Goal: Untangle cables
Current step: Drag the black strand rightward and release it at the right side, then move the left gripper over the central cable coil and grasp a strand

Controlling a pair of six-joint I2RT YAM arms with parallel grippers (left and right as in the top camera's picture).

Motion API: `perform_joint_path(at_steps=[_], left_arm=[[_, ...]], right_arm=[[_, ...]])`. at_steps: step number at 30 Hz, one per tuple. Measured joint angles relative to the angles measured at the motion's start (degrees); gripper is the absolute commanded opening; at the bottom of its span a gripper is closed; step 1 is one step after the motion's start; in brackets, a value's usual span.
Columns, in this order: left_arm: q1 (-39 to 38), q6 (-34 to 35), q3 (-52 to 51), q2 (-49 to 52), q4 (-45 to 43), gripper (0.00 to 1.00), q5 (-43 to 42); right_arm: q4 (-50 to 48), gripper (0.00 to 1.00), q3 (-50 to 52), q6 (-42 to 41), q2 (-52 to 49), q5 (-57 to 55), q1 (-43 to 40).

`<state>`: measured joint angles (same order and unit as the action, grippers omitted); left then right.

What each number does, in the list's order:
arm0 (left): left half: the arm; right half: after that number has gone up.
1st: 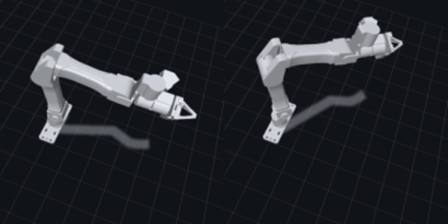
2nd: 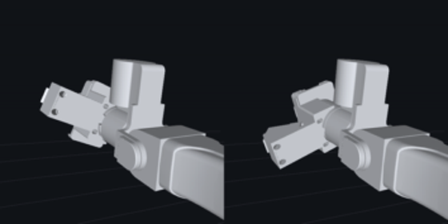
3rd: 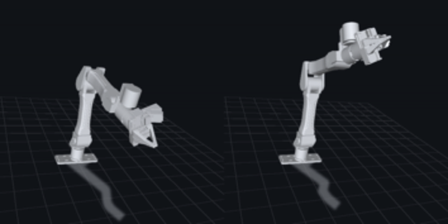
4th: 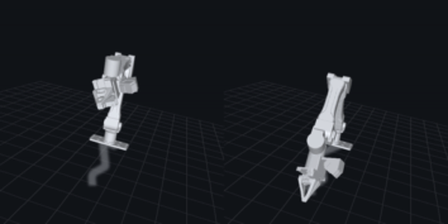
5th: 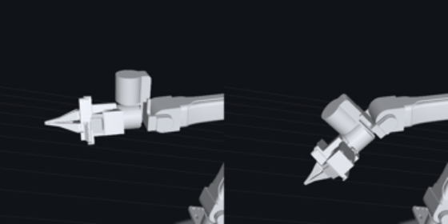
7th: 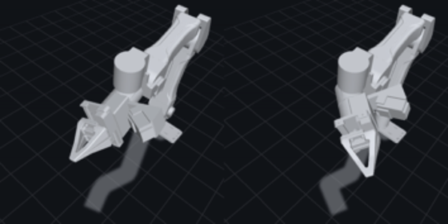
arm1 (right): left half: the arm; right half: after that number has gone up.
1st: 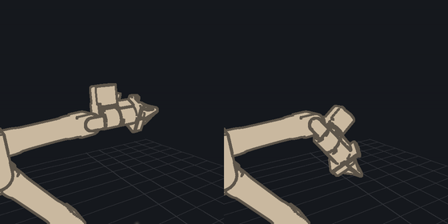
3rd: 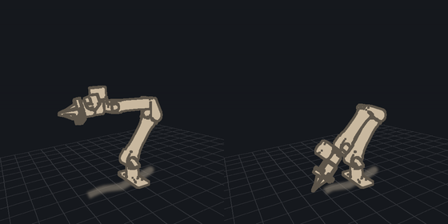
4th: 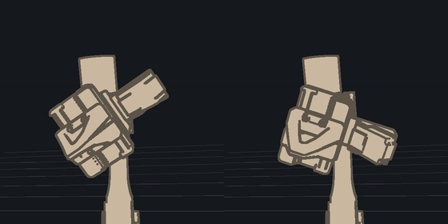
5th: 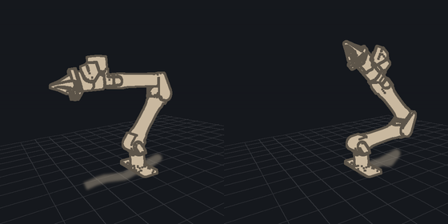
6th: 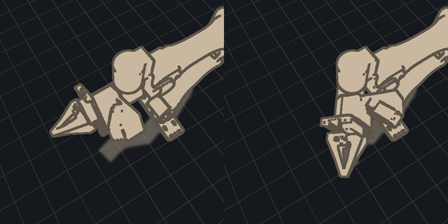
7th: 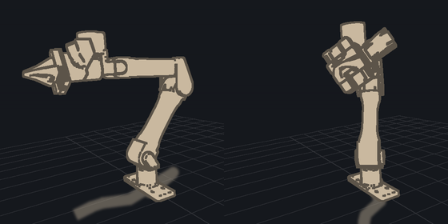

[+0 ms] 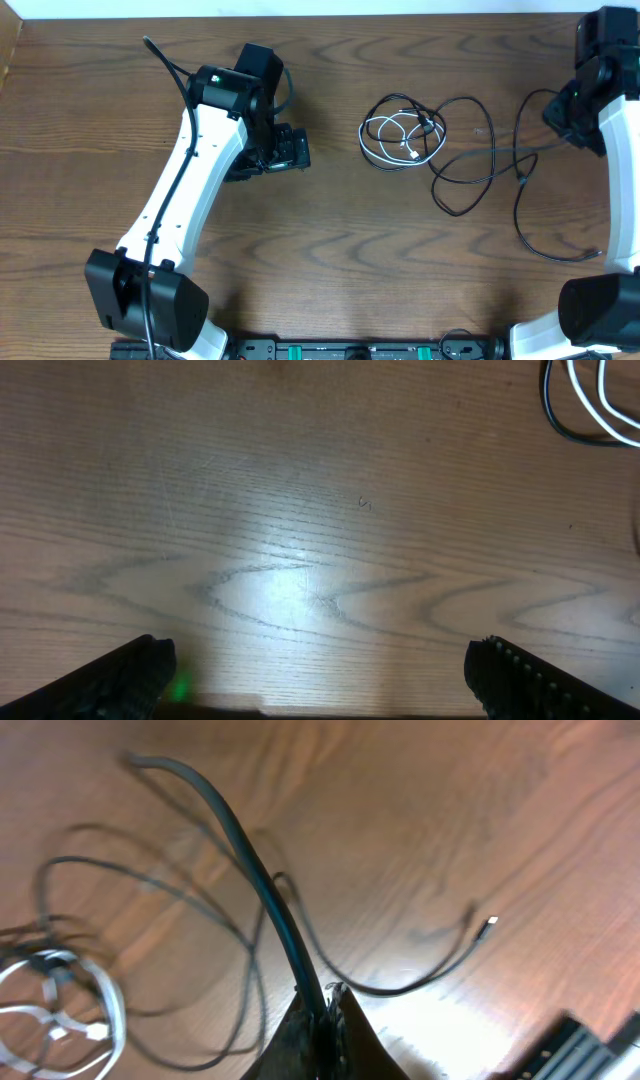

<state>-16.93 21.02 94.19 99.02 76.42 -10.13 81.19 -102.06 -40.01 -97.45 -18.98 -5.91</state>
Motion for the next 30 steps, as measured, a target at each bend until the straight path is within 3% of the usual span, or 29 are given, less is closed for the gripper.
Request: perform_joint_path(at_steps=[3, 5, 8, 9, 10, 30], left_arm=[[0.0, 0.0, 0.0, 0.0, 0.0, 0.98, -0.02], [0.0, 0.0, 0.0, 0.0, 0.0, 0.98, -0.02], [0.0, 0.0, 0.0, 0.0, 0.0, 0.98, 0.0], [0.0, 0.0, 0.0, 0.0, 0.0, 0.98, 0.0], [0.0, 0.0, 0.0, 0.0, 0.0, 0.98, 0.0], [0.0, 0.0, 0.0, 0.0, 0.0, 0.98, -0.02]], right_arm=[[-0.11, 0.05, 0.28, -0.92, 0.0, -2.51, -2.03], [-0.09, 0.13, 0.28, -1.57, 0.0, -3.48, -4.28], [-0.24, 0.61, 0.28, -2.89, 0.0, -3.19, -9.35], [-0.22, 0.9, 0.28, -2.97, 0.0, -2.82, -10.29], [-0.17, 0.99, 0.28, -3.06, 0.0, -2.01, -11.91], [2.43, 0.99, 0.28, -3.26, 0.0, 16.7, -14.95]])
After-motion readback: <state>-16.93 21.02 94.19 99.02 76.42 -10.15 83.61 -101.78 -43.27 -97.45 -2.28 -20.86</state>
